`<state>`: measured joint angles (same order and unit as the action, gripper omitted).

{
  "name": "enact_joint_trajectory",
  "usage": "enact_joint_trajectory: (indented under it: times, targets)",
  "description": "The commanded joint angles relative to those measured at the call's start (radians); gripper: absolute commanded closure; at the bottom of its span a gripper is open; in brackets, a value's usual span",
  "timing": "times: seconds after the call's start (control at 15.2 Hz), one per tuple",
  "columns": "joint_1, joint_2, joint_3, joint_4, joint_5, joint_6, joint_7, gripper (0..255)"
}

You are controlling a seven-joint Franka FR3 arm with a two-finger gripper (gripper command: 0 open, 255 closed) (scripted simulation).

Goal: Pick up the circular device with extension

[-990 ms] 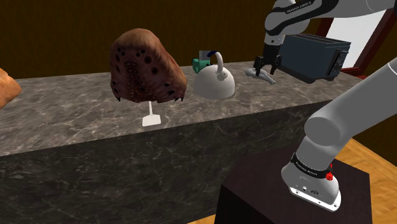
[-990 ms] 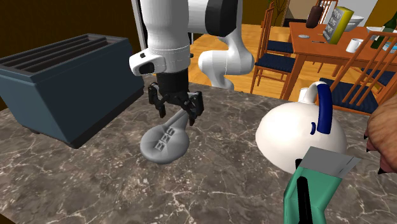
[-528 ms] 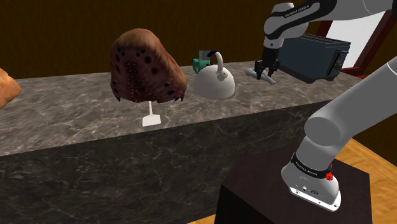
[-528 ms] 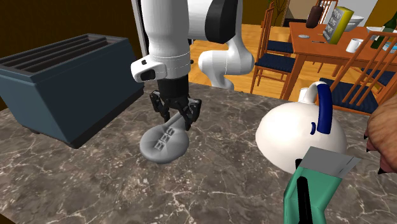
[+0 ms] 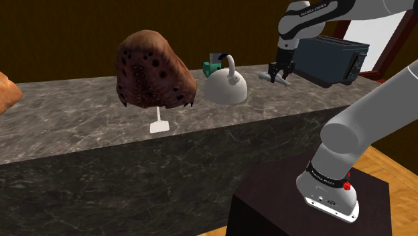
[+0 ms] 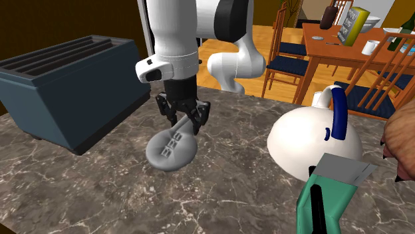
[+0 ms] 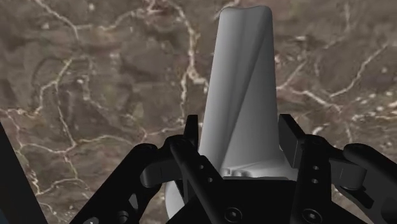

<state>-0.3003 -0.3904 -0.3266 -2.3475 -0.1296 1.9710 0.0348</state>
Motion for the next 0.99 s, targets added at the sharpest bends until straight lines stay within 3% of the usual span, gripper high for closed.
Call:
enact_joint_trajectory:
  times: [0.0, 0.92]
  targets:
    - [0.0, -0.009, 0.004, 0.016, 0.0, -0.026, 0.002, 255]
    - [0.005, -0.028, 0.02, 0.164, 0.007, -0.192, 0.002, 255]
